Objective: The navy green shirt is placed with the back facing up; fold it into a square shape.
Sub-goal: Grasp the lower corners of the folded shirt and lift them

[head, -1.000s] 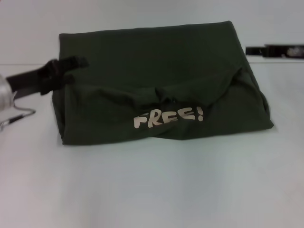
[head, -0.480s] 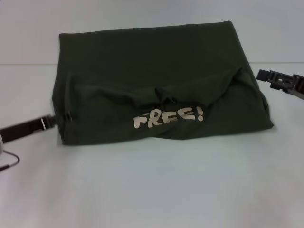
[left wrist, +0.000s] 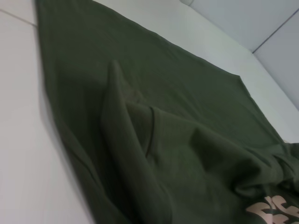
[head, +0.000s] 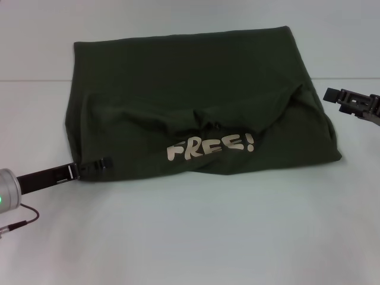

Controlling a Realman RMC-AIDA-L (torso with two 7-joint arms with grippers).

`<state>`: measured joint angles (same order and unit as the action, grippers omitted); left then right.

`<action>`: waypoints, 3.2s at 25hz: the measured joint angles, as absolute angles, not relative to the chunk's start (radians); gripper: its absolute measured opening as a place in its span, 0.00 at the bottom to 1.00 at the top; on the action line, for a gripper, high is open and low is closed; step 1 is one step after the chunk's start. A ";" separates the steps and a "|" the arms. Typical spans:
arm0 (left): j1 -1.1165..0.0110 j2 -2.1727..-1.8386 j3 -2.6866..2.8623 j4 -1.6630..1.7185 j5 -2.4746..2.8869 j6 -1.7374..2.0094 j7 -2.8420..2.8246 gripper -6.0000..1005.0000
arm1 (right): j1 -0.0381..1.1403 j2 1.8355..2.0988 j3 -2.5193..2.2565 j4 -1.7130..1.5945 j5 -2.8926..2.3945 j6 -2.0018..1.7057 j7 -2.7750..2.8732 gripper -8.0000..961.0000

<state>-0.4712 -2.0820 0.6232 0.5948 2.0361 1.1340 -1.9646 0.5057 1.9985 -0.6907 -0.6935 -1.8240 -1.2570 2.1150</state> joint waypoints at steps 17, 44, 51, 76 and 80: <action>-0.473 -2.084 0.616 0.613 2.041 1.128 -2.009 0.43 | 0.506 1.995 -0.677 -0.687 -1.826 -1.259 2.123 0.90; -0.562 -1.988 0.615 0.612 2.010 1.216 -2.335 0.03 | 0.757 1.908 -0.716 -0.680 -2.519 -1.235 2.457 0.90; -0.569 -1.988 0.612 0.614 2.010 1.219 -2.340 0.03 | 0.774 1.943 -0.752 -0.653 -2.546 -1.159 2.456 0.90; -0.566 -1.994 0.607 0.611 2.010 1.206 -2.341 0.03 | 0.782 1.973 -0.802 -0.607 -2.556 -1.080 2.463 0.45; -0.563 -1.994 0.607 0.612 2.010 1.210 -2.341 0.03 | 0.776 1.970 -0.799 -0.609 -2.556 -1.083 2.464 0.27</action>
